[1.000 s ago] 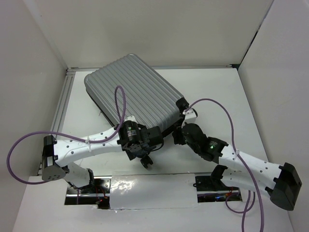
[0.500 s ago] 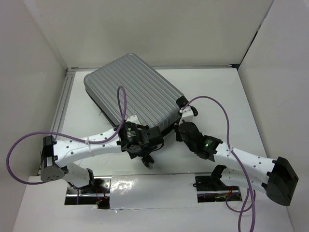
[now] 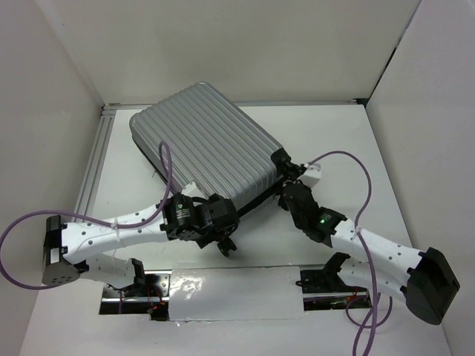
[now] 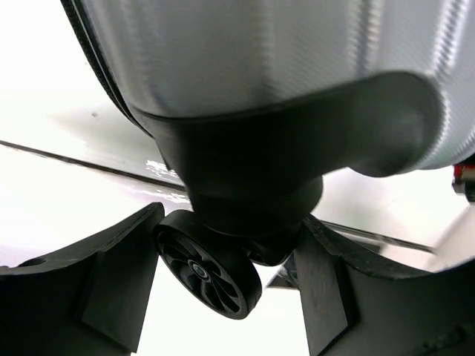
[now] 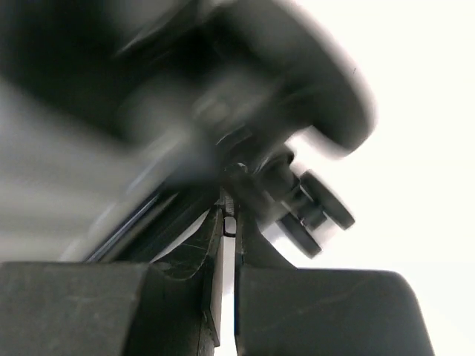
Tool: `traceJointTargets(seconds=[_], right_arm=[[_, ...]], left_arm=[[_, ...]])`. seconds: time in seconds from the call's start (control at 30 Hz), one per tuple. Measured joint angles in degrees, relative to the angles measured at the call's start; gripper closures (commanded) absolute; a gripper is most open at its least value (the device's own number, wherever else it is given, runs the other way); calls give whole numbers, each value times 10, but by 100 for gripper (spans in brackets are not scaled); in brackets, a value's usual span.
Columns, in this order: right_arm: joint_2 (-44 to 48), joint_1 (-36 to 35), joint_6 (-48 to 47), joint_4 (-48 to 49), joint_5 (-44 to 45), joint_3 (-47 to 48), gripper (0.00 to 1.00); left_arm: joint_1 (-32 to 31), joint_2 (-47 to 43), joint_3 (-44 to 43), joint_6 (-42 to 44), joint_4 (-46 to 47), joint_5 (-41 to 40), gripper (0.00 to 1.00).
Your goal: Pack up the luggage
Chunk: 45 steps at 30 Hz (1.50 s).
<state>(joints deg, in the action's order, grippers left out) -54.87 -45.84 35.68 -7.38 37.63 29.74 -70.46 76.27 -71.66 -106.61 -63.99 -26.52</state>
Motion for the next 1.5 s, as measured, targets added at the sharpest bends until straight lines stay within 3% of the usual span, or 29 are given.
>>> traceJointTargets(seconds=[0.13, 0.4, 0.53, 0.73, 1.1, 1.5], right_arm=[[24, 78, 57, 77, -44, -50, 100], [38, 266, 88, 189, -289, -98, 100], [21, 320, 64, 243, -365, -111, 100], [-35, 365, 37, 317, -436, -114, 100], [-202, 441, -83, 496, -661, -79, 100], [-338, 437, -230, 466, -736, 81, 100]], left_arm=[[0, -40, 39, -22, 30, 6, 100], [3, -86, 84, -60, 82, 6, 100], [3, -94, 93, -61, 84, 7, 100], [3, -103, 106, -60, 102, 8, 100], [16, -122, 128, -54, 117, -18, 100], [21, -123, 136, 50, 149, -36, 100]])
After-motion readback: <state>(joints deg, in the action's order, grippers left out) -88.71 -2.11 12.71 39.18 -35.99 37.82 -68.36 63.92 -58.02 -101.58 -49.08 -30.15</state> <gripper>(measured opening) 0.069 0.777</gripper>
